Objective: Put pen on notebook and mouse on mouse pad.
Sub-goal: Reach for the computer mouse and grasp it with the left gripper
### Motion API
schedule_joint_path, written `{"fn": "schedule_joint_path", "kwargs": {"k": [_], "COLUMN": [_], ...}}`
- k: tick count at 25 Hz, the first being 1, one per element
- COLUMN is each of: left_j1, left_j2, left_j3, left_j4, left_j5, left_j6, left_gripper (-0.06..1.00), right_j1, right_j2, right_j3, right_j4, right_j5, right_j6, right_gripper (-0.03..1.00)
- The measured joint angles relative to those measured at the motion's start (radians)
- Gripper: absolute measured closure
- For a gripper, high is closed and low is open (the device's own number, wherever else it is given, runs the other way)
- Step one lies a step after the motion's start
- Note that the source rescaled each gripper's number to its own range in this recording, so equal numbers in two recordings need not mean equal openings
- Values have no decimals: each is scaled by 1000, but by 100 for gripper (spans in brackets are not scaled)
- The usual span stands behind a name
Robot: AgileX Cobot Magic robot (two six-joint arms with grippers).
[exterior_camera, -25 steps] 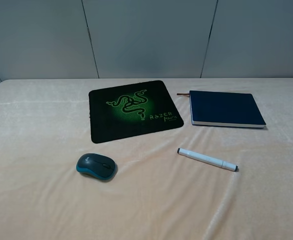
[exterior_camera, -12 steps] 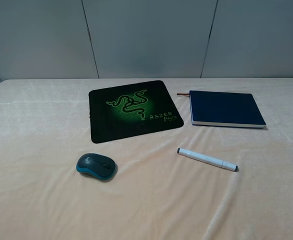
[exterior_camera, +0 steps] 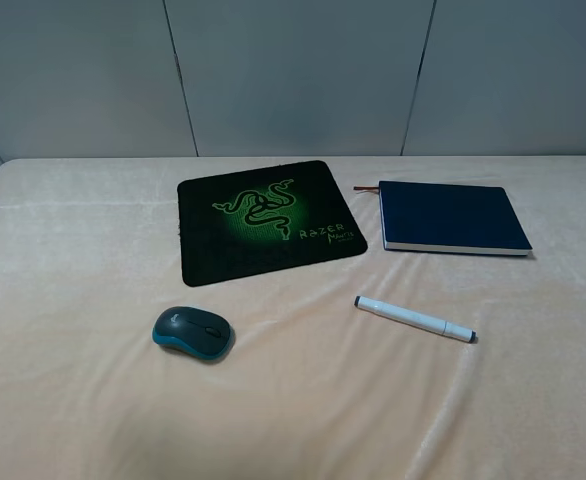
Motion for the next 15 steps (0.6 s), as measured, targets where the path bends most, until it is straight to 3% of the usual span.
{"fn": "schedule_joint_path", "kwargs": {"k": [8,15], "left_j1": [-190,-272], "left_j2": [272,484], "left_j3": [-24,-26], "left_j4": [25,26], "left_j5": [0,-4], "left_j6": [50,159], "left_gripper": [-6,-6], "right_j1": [0,0], "right_j2": [0,0], "right_j3": [0,0], "right_j4": [0,0], "right_j5": [0,0], "right_j6": [0,0], "right_gripper": [-3,-3]}}
